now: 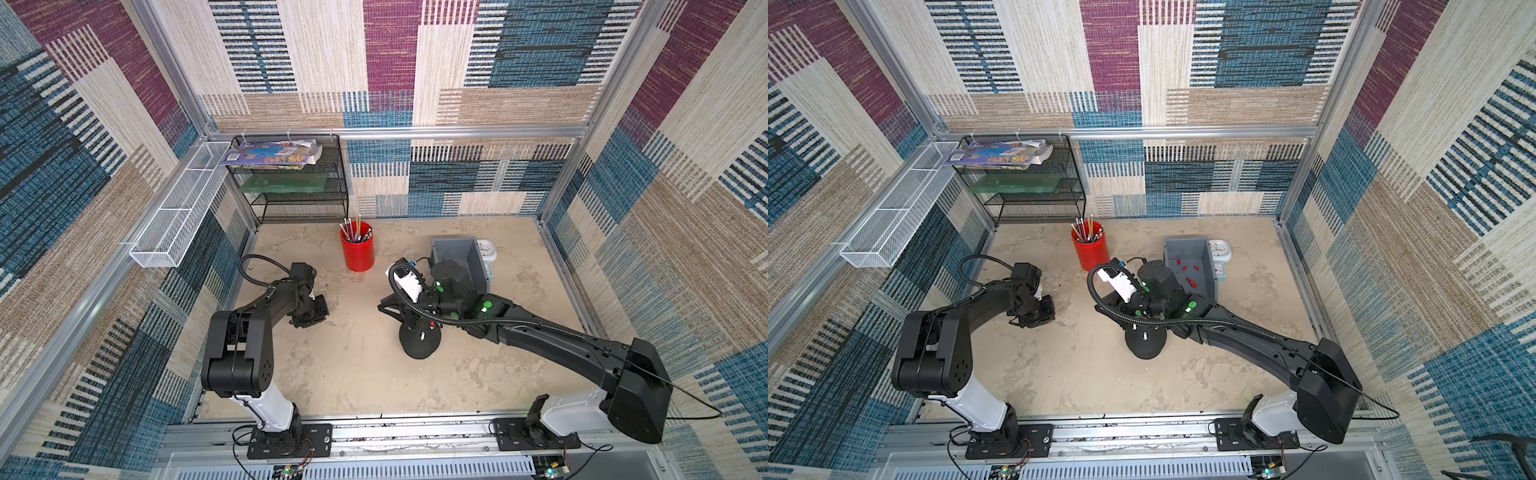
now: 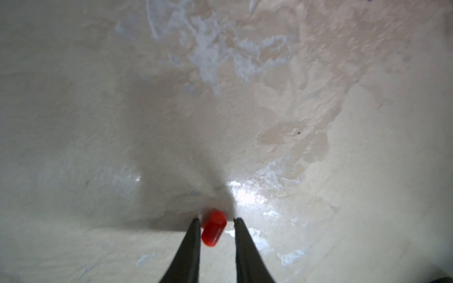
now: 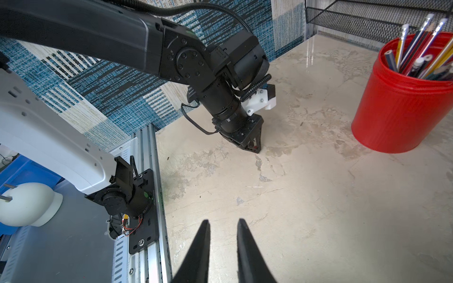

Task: Cover the protruding screws with screw protection sleeves
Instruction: Pick up the screw protection sleeve from the center of the board.

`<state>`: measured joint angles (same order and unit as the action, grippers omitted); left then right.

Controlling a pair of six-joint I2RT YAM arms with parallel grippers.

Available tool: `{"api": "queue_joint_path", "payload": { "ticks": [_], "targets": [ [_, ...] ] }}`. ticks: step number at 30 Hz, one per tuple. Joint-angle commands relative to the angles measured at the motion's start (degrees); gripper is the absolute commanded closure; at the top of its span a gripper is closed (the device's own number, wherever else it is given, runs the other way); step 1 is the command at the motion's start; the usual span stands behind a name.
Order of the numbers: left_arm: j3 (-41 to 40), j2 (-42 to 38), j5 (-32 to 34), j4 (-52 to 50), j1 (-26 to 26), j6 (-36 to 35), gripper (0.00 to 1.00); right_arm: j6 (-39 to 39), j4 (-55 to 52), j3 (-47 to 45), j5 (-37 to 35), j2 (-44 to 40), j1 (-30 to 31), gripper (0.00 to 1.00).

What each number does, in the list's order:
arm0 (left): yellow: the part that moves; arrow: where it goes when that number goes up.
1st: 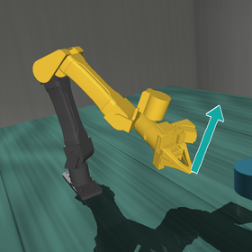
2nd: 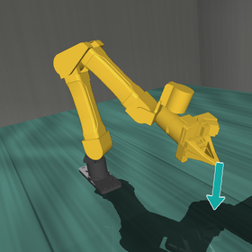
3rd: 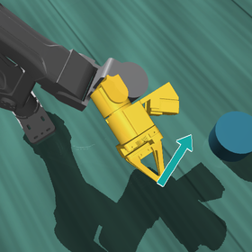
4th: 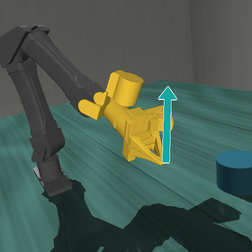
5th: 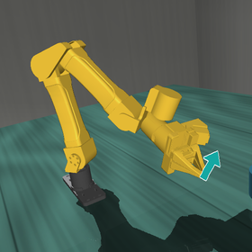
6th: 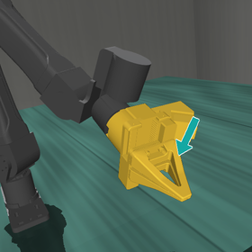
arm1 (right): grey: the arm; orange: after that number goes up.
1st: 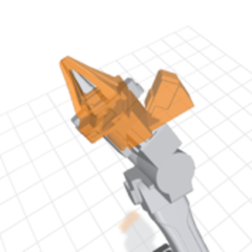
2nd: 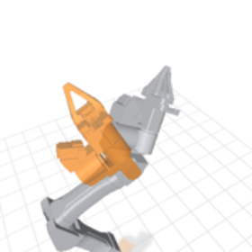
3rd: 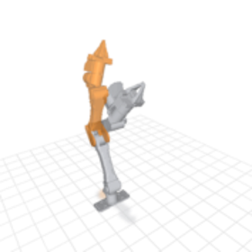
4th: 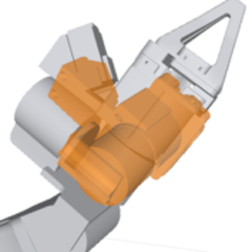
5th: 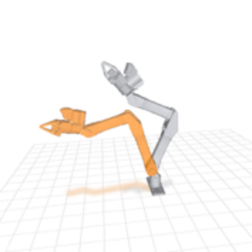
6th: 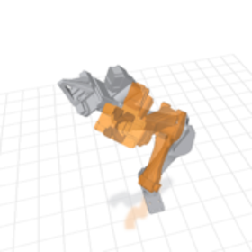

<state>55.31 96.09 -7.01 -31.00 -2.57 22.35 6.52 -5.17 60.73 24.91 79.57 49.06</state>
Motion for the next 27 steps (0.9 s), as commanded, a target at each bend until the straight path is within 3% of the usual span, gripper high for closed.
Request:
{"api": "queue_joint_path", "payload": {
  "ticks": [1,8,12,15,20,27],
  "targets": [
    [0.8,0.8,0.2,-0.7,-0.3,-0.3,0.80,-0.9,2.2,0.3,0.5,0.2,0.2,0.77],
    [1.0,1.6,2.4,-1.2,-1.3,-0.5,0.83,-1.2,2.0,0.2,0.8,0.2,0.2,0.77],
    [2.0,3.1,1.5,-1.7,-1.6,-1.0,0.93,-0.9,2.0,0.1,0.9,0.4,0.1,0.77],
    [2.1,3.1,1.7,-2.2,-1.9,-1.0,0.92,-1.3,1.5,0.3,0.7,0.3,0.1,0.77],
    [1.8,1.6,2.9,-3.2,-2.4,-0.9,0.81,-1.1,1.8,0.4,0.9,0.1,0.1,0.77],
    [1.0,1.2,3.7,-3.1,-2.9,-0.9,0.87,-1.2,1.6,0.6,1.4,0.3,0.0,0.77]
  ]
}}
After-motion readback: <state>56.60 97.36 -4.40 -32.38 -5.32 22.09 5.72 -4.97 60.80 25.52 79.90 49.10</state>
